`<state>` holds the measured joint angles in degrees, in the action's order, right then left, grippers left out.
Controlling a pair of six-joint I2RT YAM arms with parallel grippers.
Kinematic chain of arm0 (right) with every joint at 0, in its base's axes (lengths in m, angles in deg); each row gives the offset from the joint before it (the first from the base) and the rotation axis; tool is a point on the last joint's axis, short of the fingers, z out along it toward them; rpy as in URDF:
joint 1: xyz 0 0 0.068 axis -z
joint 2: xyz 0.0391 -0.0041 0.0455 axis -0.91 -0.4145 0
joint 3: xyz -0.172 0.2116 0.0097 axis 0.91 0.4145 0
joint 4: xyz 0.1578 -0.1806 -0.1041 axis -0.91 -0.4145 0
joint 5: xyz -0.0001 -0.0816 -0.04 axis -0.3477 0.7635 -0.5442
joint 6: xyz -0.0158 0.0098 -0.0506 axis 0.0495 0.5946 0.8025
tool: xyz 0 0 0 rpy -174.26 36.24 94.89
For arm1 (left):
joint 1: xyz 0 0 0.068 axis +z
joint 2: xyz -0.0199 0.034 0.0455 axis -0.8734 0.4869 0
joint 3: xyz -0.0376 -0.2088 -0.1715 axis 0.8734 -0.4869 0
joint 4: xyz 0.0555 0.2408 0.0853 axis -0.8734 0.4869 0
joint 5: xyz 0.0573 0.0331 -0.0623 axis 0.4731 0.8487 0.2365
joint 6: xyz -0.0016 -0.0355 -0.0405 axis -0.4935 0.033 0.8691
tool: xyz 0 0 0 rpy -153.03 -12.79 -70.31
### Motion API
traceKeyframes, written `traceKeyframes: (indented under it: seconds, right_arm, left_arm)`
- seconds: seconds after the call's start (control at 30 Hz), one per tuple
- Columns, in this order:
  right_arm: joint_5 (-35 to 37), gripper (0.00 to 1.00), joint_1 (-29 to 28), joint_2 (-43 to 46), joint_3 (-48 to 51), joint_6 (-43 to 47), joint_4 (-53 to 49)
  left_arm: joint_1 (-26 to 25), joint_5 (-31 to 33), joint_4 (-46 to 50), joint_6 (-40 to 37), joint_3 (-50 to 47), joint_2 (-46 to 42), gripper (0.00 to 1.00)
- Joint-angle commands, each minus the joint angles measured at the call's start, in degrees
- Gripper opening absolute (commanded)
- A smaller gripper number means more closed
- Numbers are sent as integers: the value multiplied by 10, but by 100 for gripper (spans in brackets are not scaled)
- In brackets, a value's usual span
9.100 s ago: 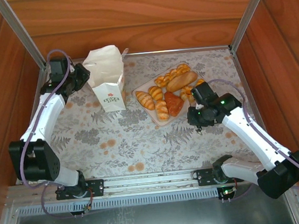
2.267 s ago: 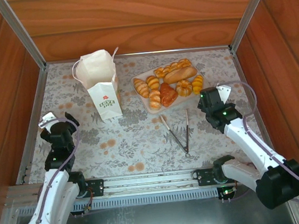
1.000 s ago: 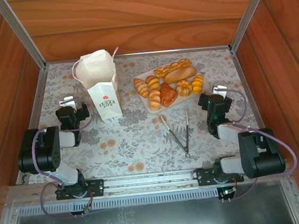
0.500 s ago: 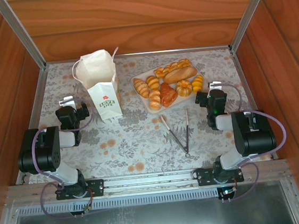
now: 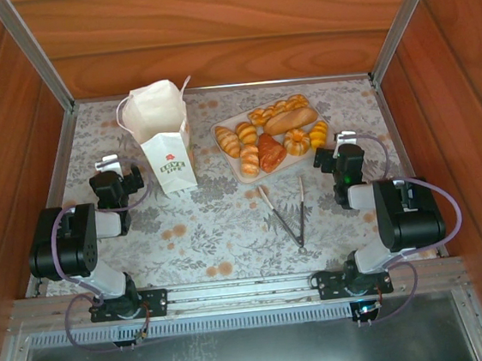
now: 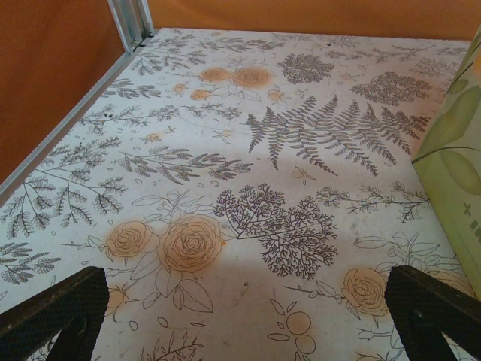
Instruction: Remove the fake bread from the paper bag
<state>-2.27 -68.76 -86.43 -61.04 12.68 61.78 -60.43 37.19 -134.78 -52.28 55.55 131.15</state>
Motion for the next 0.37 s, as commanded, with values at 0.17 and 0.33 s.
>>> traceKeyframes:
  seconds: [0.17, 0.33]
  right_arm:
    - [-6, 100, 2, 10, -10, 1, -4]
    - [-7, 100, 2, 11, -9, 2, -3]
  left_arm:
    - [4, 1, -1, 4, 7, -4, 100]
    - [3, 1, -1, 4, 7, -5, 100]
